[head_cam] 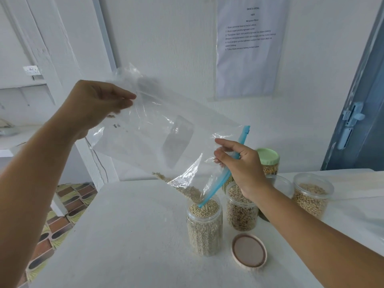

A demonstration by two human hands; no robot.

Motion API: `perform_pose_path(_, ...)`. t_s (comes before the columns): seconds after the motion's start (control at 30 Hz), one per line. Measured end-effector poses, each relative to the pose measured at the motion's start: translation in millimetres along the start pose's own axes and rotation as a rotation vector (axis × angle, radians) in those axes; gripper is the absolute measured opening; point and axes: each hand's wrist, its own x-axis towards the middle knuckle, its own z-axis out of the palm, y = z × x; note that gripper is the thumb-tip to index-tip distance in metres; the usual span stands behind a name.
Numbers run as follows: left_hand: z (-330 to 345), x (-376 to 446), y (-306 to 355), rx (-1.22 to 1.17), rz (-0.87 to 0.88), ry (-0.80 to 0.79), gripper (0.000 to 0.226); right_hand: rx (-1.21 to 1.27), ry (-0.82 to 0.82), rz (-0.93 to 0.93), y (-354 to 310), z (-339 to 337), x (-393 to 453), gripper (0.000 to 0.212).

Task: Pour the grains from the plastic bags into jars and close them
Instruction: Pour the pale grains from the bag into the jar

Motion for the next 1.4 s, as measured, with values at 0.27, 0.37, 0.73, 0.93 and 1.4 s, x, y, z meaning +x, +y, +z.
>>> perform_pose_path(0.27, -6.3, 0.6, -3.7, 0.004, 0.029, -0.054, 0.021, -0.011, 0.023, 0.012, 2.0, -0.9, 1.5, 0.030)
perform_pose_path(0.37, -4.3, 1.1, -5.0, -0.012, 0.016, 0.000, 0.021, -0.015, 0.017, 0.013, 2.8, 0.3, 1.5, 0.030)
perform_pose_path(0.73, 3.8, -0.7, -8.2, 0.009, 0.052, 0.053, 0.021, -0.030, -0.003, 0.004, 2.1, 2.6, 1.9, 0.030)
perform_pose_path(0.93, 5.2, 0.2, -9.0, 0.018, 0.034, 0.046, 0.020, -0.030, 0.006, 0.001, 2.8, 2.2, 3.3, 0.031)
perform_pose_path(1.4, 9.2, -4.7, -8.7, -0.001, 0.051, 0.018, 0.026, -0.032, 0.007, 0.014, 10.4, -1.4, 4.5, 0.031)
